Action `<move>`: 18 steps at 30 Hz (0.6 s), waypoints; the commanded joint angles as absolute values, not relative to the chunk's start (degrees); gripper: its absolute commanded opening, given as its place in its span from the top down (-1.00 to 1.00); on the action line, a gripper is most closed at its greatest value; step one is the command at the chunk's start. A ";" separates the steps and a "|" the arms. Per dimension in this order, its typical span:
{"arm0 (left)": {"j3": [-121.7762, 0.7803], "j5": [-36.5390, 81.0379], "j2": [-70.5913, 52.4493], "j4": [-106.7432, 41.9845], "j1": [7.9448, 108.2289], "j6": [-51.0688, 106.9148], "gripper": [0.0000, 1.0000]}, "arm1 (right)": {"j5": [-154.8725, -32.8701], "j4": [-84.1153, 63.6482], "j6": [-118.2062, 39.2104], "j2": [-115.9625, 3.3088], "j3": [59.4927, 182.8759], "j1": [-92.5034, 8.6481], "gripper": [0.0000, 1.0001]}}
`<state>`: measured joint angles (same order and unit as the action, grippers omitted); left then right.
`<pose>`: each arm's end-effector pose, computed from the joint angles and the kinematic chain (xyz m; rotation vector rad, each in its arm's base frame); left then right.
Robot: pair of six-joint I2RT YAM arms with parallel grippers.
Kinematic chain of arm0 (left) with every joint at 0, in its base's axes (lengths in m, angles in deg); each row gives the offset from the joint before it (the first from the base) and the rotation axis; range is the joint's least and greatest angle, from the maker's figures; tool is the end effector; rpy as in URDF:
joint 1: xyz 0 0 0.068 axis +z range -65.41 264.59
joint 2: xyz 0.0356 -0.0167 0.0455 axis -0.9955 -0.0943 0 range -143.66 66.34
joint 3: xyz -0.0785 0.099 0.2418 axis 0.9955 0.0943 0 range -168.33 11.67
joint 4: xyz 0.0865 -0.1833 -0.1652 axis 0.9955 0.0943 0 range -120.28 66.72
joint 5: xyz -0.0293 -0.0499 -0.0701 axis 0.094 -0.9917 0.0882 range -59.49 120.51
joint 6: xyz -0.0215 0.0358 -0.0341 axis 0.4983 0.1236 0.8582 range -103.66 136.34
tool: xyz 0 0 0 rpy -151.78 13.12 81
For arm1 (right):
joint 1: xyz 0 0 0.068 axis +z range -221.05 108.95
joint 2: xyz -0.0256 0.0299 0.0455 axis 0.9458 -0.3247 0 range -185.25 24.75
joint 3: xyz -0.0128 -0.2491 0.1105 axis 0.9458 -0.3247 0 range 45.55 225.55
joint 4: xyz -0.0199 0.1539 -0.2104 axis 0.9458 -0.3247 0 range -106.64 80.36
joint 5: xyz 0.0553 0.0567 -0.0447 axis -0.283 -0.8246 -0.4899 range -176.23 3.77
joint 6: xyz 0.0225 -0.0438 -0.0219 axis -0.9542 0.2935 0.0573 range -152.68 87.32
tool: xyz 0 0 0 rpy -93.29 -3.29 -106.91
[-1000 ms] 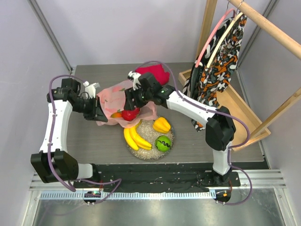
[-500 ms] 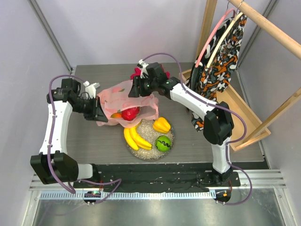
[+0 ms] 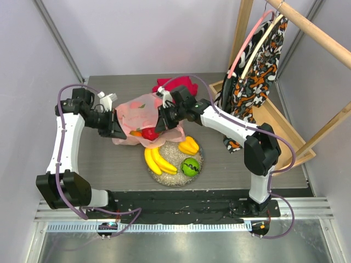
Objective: Take the fake fruits out of the plastic bag
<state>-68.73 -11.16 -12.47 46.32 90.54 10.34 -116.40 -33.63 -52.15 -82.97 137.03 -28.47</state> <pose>0.2392 0.0012 0.3421 0.1340 2.6501 -0.9668 0.3061 0.3057 0.2864 -0.7795 2.3050 1.1347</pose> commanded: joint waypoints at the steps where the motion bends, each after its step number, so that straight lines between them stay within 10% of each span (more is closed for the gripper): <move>1: -71.21 -13.00 -11.98 48.03 90.21 10.45 0.99 | -115.77 -34.52 -51.05 -84.05 136.34 -27.28 0.86; 8: -70.68 -15.98 -10.13 49.70 90.21 8.52 0.99 | -109.88 -29.50 -56.67 -89.85 140.29 -27.37 0.63; 18: -70.51 -19.32 -9.52 51.46 90.30 6.32 0.98 | -99.42 -29.67 -57.47 -96.18 154.35 -30.53 -0.20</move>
